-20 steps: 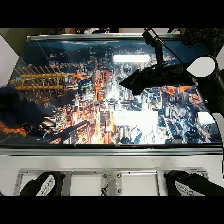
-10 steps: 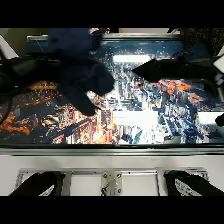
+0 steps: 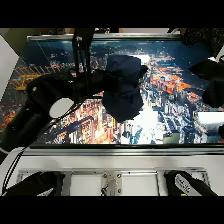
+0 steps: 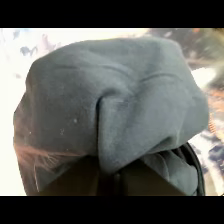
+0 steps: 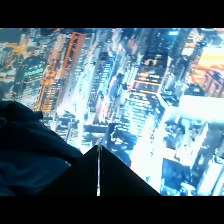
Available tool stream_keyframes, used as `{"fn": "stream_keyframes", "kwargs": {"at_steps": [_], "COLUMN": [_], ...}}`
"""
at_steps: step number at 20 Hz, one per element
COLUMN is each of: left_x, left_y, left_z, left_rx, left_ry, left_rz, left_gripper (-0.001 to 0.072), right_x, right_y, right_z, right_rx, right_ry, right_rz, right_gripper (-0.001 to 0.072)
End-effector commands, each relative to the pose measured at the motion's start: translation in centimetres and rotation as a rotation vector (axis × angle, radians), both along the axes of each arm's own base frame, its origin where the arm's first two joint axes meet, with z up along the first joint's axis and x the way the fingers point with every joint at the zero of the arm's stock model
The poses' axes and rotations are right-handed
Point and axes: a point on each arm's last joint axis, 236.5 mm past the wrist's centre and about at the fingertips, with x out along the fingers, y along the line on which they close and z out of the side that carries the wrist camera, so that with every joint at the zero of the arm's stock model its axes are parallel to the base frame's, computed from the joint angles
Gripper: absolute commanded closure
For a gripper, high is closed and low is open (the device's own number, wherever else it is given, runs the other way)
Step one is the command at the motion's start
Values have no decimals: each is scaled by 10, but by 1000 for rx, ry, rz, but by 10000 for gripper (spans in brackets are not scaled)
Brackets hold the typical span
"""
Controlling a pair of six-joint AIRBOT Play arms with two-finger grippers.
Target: Fold the clothes and pants, and hang the long-sleeved shirts on hangers.
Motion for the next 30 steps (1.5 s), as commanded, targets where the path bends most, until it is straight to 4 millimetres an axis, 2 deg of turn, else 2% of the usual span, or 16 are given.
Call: {"fn": "stream_keyframes", "kwargs": {"at_steps": [1,2,3,6,9,12,16,19,22,23,24,25,27,28,29,30], "left_x": [14,19,24,34,25,5,-2,4,15,16,18,20,24,26,28,28], "left_y": [31,47,65,108,132,132,114,95,88,87,87,86,83,82,82,82], "left_z": [-74,-90,-103,-132,-177,-228,-284,-299,-306,-309,-312,-314,-314,-313,-312,-311], "left_rx": [81,92,80,2,-43,-45,-81,-108,-105,-103,-102,-101,-106,-107,-108,-110], "left_ry": [147,193,244,373,515,646,811,865,886,894,899,903,907,904,899,898], "left_rz": [89,127,173,296,354,333,319,271,263,263,264,264,260,258,257,258], "left_gripper": [93,-13,-2,-2,-2,-2,-1,-2,-2,-2,-2,-2,-2,24,153,320], "right_x": [-1,1,4,11,8,5,9,14,9,7,4,3,4,6,9,13], "right_y": [-14,-12,-10,3,27,59,100,117,128,132,138,144,159,166,172,176], "right_z": [-16,-22,-29,-54,-107,-173,-249,-292,-323,-331,-338,-344,-349,-350,-350,-349], "right_rx": [14,23,29,44,27,28,53,57,57,56,53,46,39,34,35,38], "right_ry": [57,72,89,147,276,413,544,613,683,702,715,718,707,689,669,648], "right_rz": [-34,-27,-21,17,83,116,102,84,81,84,94,102,116,120,119,115], "right_gripper": [412,124,61,61,61,61,61,62,65,123,240,264,264,264,264,272]}}
